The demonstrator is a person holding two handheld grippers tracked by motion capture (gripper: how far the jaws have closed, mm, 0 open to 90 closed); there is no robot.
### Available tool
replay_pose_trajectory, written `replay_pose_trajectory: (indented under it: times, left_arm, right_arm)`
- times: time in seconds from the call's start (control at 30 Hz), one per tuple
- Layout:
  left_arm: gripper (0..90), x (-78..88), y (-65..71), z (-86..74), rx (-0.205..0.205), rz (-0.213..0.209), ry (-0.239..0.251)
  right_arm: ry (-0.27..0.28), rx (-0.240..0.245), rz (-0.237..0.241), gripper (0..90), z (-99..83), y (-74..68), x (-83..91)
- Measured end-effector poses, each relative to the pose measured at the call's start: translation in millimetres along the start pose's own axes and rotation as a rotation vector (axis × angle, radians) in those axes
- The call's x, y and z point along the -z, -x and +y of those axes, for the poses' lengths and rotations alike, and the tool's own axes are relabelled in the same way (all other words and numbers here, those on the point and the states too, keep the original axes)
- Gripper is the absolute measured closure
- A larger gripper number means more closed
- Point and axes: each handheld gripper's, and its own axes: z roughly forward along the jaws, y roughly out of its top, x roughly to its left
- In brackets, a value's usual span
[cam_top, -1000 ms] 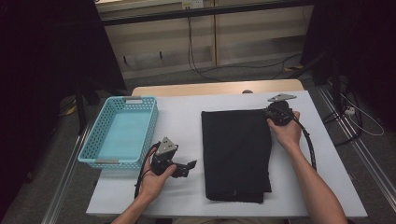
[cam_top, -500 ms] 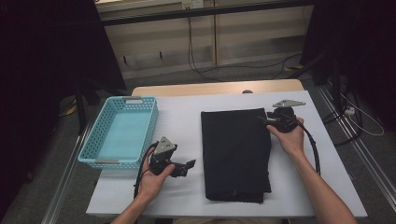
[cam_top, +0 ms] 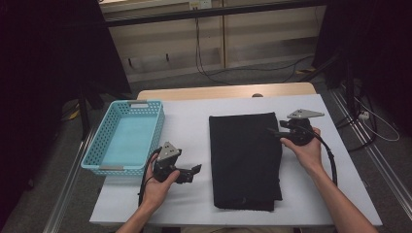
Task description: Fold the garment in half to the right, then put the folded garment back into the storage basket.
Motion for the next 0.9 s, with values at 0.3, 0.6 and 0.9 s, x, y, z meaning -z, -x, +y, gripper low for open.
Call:
replay_pose_trajectory:
  times: [0.3, 0.6, 0.9]
  left_arm:
    - [5.8, 0.3, 1.3, -0.6, -0.001, -0.001, 0.000]
    - [5.8, -0.8, 1.5, -1.5, -0.001, -0.006, -0.007]
    - [5.7, 0.4, 1.7, -1.9, 0.003, -0.009, -0.002]
  right_arm:
    - [-0.023, 0.013, 0.035, 33.8, -0.9, -7.3, 9.2]
    - [-0.033, 0.068, 0.110, 27.7, -4.2, -27.8, 24.9]
    - [-0.029, 0.101, 0.165, 27.7, -10.2, -46.1, 34.8]
